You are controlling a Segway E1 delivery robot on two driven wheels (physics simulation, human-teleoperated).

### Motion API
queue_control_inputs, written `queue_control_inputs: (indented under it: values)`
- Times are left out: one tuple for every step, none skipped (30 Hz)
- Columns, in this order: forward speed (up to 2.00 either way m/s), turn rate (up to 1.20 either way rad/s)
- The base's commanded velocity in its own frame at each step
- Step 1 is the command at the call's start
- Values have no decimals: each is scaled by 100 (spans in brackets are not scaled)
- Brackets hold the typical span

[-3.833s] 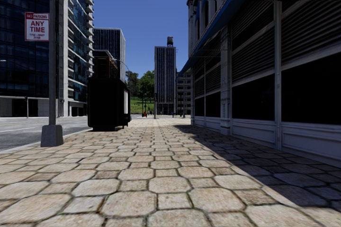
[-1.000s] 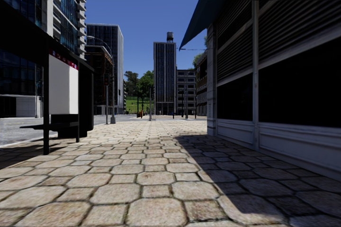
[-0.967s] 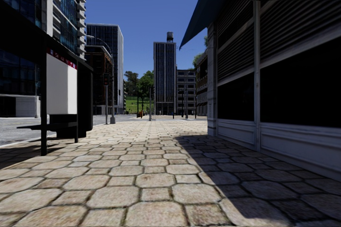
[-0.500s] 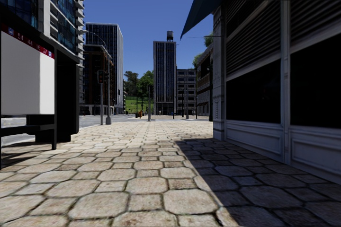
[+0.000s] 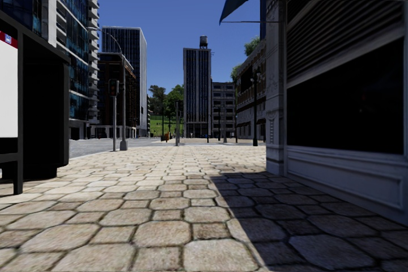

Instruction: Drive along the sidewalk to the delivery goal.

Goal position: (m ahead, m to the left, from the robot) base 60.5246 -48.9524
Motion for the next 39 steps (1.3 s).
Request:
queue_control_inputs:
  values:
    - [200, 0]
    - [200, 0]
    - [200, 0]
    - [200, 0]
    - [200, 0]
    - [200, 0]
    - [200, 0]
    - [200, 0]
    - [200, 0]
    - [200, 0]
    - [200, 0]
    - [200, 0]
    - [200, 0]
    - [200, 0]
    - [200, 0]
    - [200, 0]
    - [200, 0]
    - [200, 0]
    - [200, 0]
    - [200, 0]
    - [200, 0]
    - [200, 0]
    - [200, 0]
    - [200, 0]
    - [200, 0]
    - [200, 0]
    - [200, 0]
    - [200, 0]
    - [200, 0]
    - [200, 0]
    - [200, 0]
    - [200, 0]
    - [200, 0]
    - [200, 0]
    - [200, 0]
    - [200, 0]
    - [200, 0]
    - [200, 0]
    - [200, 0]
